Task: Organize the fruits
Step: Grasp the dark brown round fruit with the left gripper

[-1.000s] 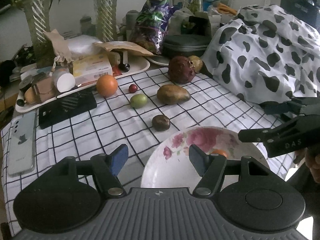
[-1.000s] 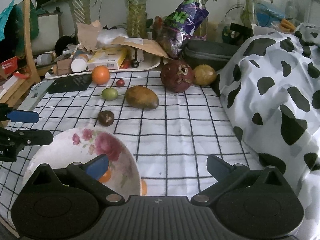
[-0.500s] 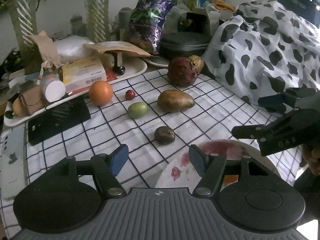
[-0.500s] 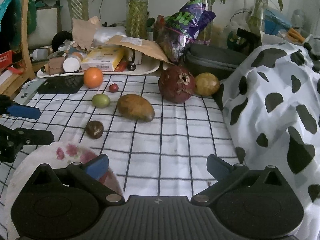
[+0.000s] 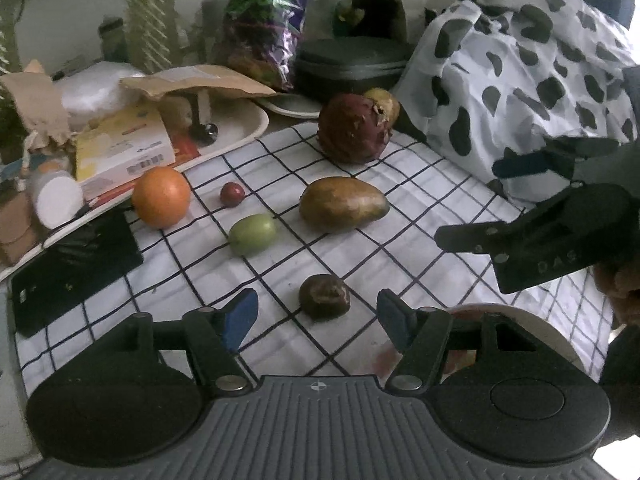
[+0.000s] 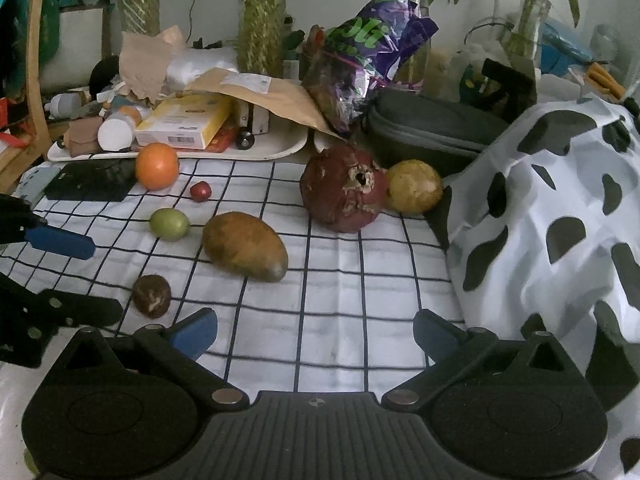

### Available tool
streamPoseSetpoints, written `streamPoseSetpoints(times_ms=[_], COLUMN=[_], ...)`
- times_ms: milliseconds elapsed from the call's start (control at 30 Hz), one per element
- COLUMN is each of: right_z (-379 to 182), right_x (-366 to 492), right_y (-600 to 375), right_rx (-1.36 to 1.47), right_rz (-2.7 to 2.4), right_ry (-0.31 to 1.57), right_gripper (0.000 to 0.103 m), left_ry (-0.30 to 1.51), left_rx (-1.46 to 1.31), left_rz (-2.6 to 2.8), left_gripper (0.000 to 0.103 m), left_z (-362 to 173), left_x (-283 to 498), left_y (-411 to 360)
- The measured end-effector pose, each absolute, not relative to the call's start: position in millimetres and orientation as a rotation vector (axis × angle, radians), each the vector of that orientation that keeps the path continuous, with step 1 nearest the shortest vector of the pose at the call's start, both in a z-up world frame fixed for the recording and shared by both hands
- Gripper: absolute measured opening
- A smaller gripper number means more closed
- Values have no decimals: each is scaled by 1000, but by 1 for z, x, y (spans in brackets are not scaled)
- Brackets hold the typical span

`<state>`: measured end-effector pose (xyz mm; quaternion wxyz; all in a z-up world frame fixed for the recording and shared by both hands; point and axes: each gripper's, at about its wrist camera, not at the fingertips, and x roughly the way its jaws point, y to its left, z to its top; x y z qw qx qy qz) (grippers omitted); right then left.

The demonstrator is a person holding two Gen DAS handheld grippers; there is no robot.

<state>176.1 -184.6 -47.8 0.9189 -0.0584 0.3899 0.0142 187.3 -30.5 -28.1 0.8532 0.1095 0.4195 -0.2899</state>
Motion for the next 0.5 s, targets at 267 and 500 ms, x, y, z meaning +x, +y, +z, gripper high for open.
streamPoseSetpoints(times_ms=[267,500], right_z=[-49,-52], right_x=[193,202], right_y=[-184,-183], right_rx=[-140,-161], right_rz=[37,41], right_ry=[801,805], right_gripper=[103,103], left_ry=[942,952], left_rx=[269,279], left_rz=[-659,-682], left_gripper=[57,51], left_z=[-47,-55], left_x=[205,215], left_y=[-41,-46])
